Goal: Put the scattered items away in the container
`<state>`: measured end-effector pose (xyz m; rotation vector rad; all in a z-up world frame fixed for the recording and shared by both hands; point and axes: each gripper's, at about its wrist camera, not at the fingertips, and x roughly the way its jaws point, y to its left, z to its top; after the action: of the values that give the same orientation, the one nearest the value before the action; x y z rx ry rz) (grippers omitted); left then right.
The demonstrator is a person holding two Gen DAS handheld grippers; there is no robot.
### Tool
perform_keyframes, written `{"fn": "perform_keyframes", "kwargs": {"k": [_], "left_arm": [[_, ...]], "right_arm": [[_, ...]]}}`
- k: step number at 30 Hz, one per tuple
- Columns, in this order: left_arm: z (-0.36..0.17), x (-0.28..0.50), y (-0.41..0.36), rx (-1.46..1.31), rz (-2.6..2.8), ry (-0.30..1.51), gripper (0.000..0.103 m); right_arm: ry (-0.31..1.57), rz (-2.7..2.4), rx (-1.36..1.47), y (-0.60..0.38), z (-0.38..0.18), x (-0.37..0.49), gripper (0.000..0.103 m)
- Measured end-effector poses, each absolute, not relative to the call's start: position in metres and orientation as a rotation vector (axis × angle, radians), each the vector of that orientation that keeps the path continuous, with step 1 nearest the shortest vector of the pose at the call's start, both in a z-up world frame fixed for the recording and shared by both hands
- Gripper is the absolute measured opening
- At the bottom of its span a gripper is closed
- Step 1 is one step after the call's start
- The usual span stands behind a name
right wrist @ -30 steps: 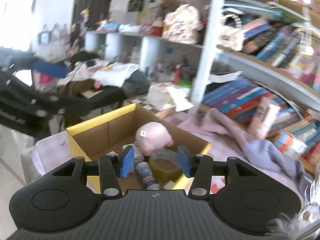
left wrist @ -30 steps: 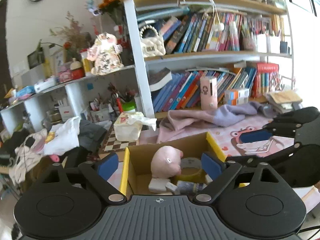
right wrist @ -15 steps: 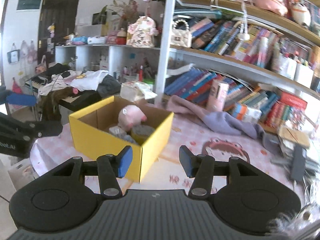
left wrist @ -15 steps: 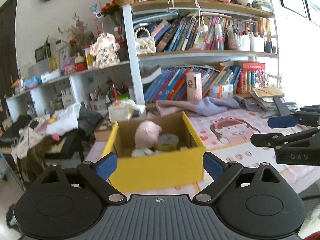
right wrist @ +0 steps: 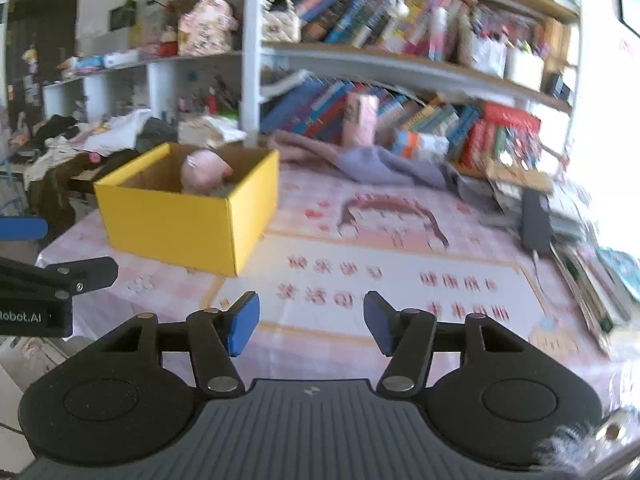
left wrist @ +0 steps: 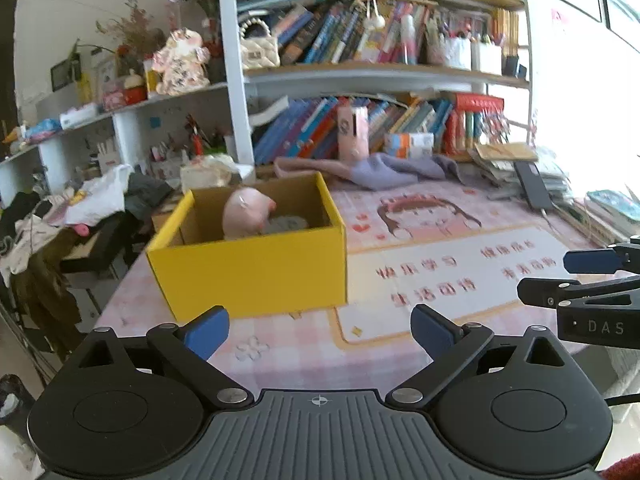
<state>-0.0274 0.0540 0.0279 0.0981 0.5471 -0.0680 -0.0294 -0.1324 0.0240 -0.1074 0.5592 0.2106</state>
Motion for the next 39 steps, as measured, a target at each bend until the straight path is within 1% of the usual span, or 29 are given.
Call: {"fn": "perform_keyframes", "kwargs": {"k": [6,8,10,14,21,33,39], "left_arm": [[0.015,-0.027,0.042,0.113,-0.095,0.620,0.099],[0.013,-0.027,0.040,0.118,-0.093,0.638,0.099],[0.011,-0.027,0.039,0.116,-0.090,0.656,0.103],[0.006,-0.024,0.040,0.102,-0.080,0.693,0.103],[-0.001,-0.023,0.044,0.077,-0.074,0.749,0.103],[-0.001,-0.024,0.043,0.065,-0.068,0.759,0.103],[-0.001,-0.024,0.043,0.065,-0.069,0.761,0.103]], "right_arm": [[0.642,0.156,-0.072,-0.145,0.012,-0.033,0.066],[0.659,0.149,-0.068,-0.146,0.009,-0.033,0.075],[0.673,0.144,-0.069,-0.147,0.007,-0.034,0.077],[0.692,0.148,-0.077,-0.147,0.004,-0.033,0.086],[0.712,0.160,-0.091,-0.145,0.002,-0.032,0.090],[0.721,0.169,-0.095,-0.144,0.002,-0.031,0.098],[0.724,0.173,-0.093,-0.144,0.001,-0.031,0.103]]}}
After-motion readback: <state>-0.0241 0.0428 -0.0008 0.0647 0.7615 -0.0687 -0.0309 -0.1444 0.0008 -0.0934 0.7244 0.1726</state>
